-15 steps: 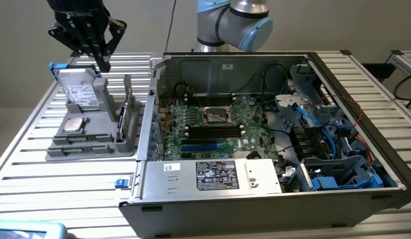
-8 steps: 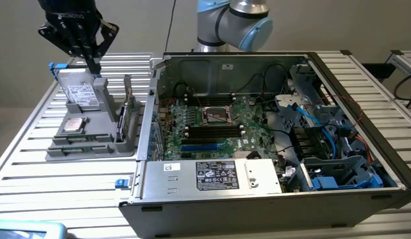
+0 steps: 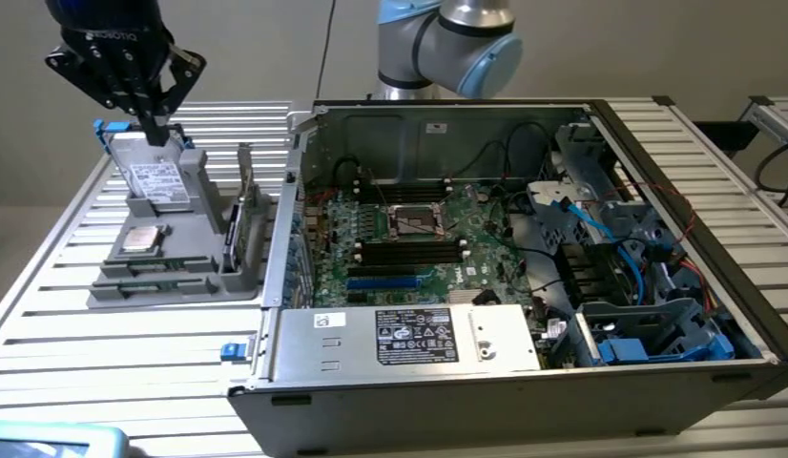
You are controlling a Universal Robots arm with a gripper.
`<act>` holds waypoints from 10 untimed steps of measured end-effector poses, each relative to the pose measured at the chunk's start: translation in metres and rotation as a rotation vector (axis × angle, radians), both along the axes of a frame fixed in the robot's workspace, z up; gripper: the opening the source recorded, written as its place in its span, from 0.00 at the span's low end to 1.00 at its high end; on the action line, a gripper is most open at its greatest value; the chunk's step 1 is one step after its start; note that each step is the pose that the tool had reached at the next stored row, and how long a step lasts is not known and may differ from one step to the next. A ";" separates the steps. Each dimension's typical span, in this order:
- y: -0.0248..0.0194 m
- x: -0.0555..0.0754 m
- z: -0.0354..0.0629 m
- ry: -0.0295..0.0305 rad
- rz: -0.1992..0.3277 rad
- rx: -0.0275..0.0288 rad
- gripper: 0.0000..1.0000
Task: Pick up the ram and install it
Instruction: 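Reach for the ram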
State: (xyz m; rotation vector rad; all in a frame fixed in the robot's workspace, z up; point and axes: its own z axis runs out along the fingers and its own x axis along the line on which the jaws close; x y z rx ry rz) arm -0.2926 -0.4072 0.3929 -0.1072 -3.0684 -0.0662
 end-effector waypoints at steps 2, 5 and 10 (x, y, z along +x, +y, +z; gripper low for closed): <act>-0.0009 -0.006 -0.0006 0.0053 0.000 -0.0001 0.11; -0.0022 -0.014 -0.0013 0.0132 0.000 -0.0001 0.11; -0.0047 -0.027 -0.0029 0.0290 0.001 0.0000 0.11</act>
